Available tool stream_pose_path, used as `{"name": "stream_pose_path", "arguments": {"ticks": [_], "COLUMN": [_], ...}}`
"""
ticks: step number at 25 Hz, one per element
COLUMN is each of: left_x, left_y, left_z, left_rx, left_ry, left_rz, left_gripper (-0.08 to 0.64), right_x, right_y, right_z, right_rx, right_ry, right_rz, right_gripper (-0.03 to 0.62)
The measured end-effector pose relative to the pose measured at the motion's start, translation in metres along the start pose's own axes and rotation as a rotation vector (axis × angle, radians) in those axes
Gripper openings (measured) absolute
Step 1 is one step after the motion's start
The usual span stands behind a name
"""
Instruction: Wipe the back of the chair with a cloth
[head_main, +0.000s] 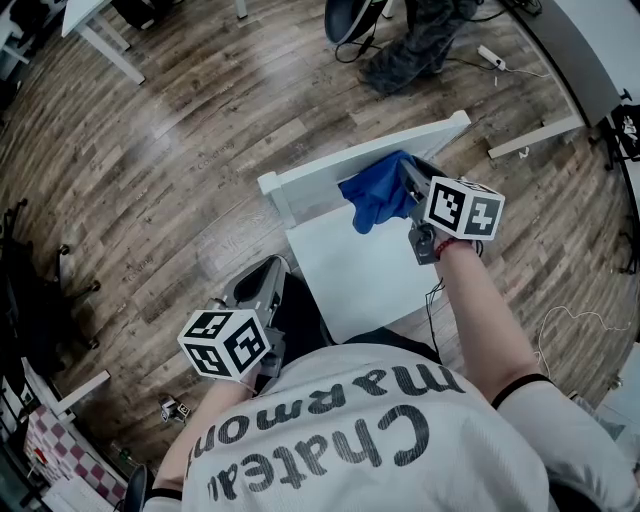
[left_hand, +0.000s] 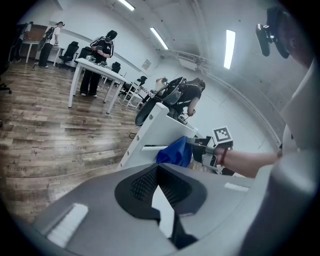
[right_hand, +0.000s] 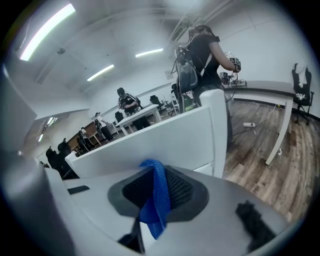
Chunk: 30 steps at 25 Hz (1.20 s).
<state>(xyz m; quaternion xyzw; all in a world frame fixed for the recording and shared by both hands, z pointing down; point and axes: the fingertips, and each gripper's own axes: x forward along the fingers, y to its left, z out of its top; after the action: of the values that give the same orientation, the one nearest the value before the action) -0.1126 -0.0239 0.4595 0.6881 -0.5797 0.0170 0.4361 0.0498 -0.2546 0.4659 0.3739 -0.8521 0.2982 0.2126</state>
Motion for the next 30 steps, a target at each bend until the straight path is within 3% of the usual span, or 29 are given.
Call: {"name": "stream_pose_path", "arguments": {"ticks": [7,20,30], "left_x": [0.001,0.006,0.010], "left_y": [-0.001,-0.005,-0.012], "left_z": [0.000,0.001,0.003], "left_rx": [0.008,0.020,0.108], "left_ry": [0.004,0.012,0.039], "left_rz": [0.008,0.022,0.025], "left_gripper": [0.006,0.006,0.006], "right_x": [-0.006,-0.015,-0.022], "right_y": [-0.031,-0.082,-0.095], "right_z": [0.005,0.020,0.026], "right_rx": [0.098,0.151,0.171], "right_ry": [-0.032,-0.098,-0.140], "right_rz": [-0.043,-0.166,-0.185], "right_gripper": [0.078,0.077,0.075]}}
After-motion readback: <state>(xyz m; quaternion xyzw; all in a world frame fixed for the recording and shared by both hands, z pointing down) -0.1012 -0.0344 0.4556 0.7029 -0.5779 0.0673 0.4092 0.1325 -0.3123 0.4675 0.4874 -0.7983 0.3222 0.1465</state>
